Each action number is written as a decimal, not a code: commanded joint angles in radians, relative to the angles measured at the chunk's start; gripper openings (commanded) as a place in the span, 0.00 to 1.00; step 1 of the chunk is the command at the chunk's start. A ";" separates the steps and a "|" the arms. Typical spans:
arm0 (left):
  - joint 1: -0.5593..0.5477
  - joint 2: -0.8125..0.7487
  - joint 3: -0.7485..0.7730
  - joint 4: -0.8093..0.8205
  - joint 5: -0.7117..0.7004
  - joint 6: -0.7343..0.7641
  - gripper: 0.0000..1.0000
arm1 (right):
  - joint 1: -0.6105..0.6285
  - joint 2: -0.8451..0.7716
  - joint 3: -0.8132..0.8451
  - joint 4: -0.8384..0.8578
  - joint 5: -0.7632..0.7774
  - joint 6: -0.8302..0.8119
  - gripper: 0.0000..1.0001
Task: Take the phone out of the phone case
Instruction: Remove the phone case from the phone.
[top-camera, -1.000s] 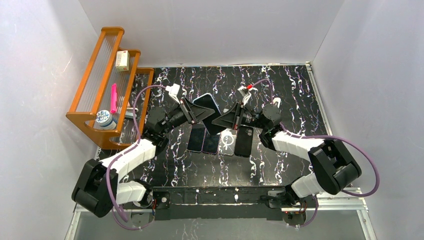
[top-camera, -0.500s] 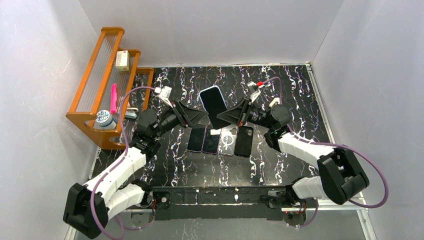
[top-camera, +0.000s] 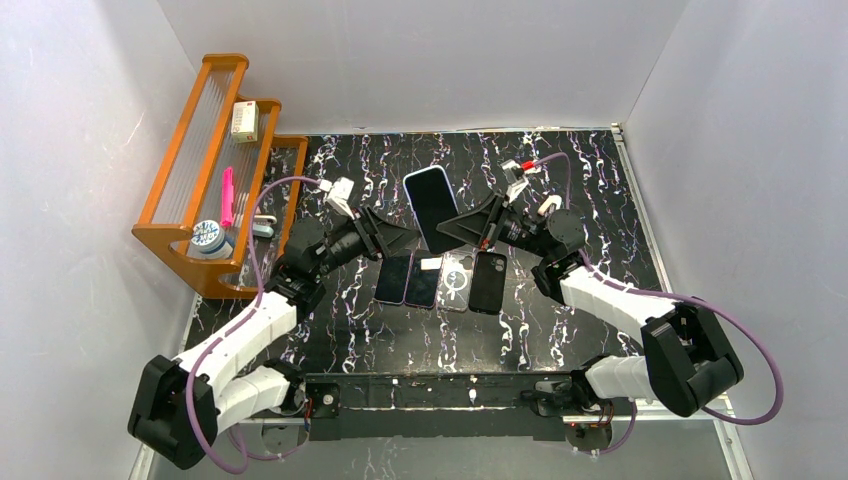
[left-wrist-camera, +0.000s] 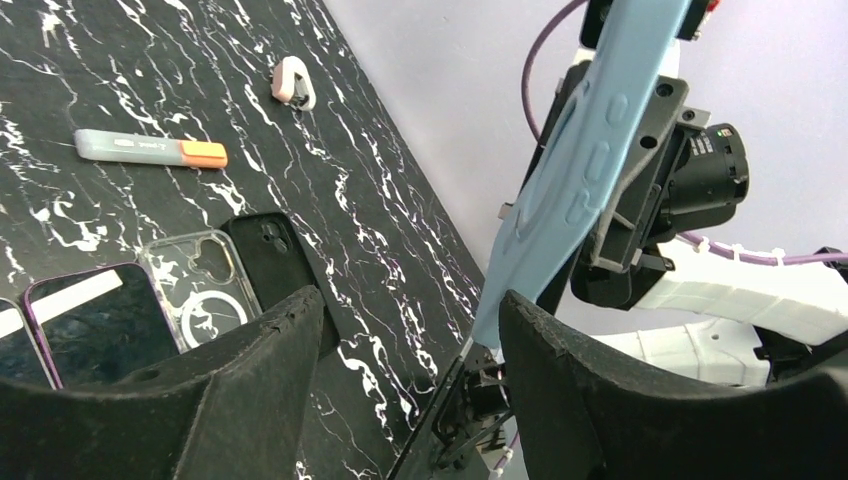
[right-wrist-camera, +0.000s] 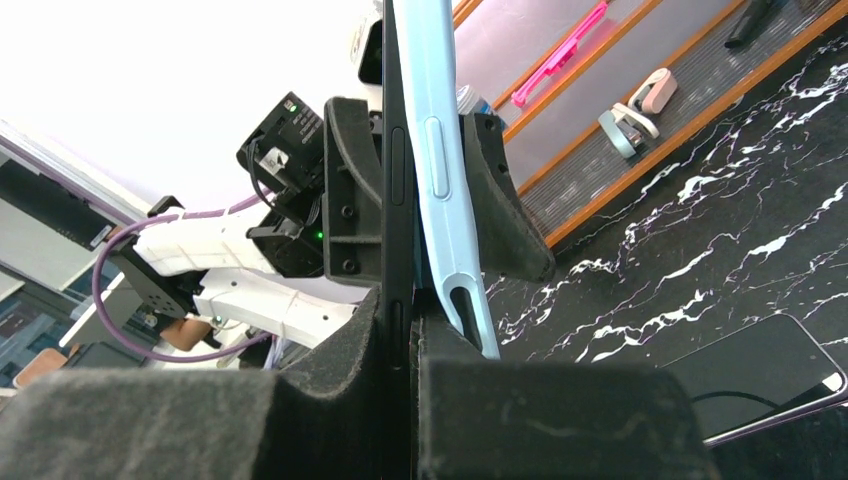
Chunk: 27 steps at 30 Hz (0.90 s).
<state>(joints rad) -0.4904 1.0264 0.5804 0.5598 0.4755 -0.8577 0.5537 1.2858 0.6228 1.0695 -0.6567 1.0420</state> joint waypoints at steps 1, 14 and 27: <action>-0.038 0.009 -0.002 0.058 0.042 -0.003 0.62 | -0.002 -0.025 0.011 0.089 0.027 0.005 0.01; -0.074 0.032 0.003 0.060 0.032 0.009 0.62 | -0.002 -0.012 0.009 0.106 0.018 0.020 0.01; -0.105 0.095 0.067 0.145 -0.054 -0.024 0.51 | 0.000 0.011 -0.011 0.101 -0.057 0.058 0.01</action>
<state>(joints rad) -0.5911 1.1194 0.5896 0.6136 0.4702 -0.8673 0.5453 1.3025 0.6224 1.0775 -0.6697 1.0752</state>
